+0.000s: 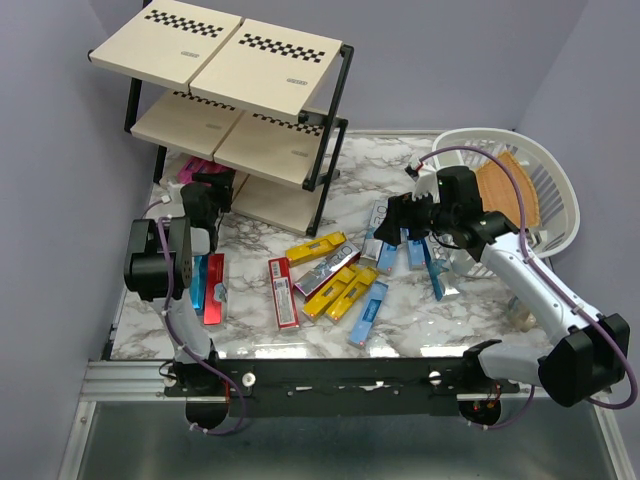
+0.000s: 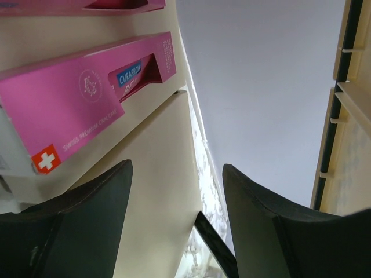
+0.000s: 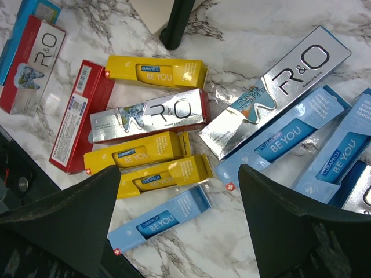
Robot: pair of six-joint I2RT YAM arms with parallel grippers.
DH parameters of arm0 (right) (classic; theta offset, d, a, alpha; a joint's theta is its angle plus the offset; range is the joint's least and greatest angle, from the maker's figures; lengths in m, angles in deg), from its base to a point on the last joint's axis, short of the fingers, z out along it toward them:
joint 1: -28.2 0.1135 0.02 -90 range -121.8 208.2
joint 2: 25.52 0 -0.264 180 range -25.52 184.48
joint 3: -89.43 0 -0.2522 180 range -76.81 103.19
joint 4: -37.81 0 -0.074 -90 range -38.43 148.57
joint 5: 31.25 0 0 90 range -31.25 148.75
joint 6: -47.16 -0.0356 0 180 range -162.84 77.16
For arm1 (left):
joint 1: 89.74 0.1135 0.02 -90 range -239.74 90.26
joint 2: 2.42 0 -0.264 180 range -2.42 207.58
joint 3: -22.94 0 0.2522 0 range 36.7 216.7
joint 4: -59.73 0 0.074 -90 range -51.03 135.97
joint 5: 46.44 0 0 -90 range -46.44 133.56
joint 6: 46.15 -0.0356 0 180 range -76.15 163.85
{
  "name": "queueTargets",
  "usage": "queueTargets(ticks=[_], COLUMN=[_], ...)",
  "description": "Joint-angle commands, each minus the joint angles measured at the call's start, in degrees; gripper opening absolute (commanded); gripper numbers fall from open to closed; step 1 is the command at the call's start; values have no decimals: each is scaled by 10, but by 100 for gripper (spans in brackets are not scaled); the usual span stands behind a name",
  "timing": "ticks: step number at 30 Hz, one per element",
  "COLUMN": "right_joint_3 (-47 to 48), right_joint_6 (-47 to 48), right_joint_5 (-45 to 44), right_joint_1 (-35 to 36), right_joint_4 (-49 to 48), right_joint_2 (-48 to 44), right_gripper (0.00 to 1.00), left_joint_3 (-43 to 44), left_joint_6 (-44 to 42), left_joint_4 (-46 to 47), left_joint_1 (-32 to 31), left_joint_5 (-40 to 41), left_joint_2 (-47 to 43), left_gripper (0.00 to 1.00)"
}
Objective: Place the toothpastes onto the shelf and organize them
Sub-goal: Adjust the toothpaste on the shelf.
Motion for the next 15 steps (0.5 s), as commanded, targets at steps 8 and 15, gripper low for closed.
queueTargets(ticks=[8,15], right_joint_3=[22,23], right_joint_6=[15,17], right_joint_5=[-25,-32], right_joint_1=[-2,-3], right_joint_4=[12,14], right_joint_2=[11,12], right_gripper=[91,91], left_joint_3=[39,56], left_joint_6=[14,18], left_joint_4=[21,25], left_joint_1=[-6,-6], left_joint_5=[86,109], left_joint_2=[50,65], left_gripper=[73,73])
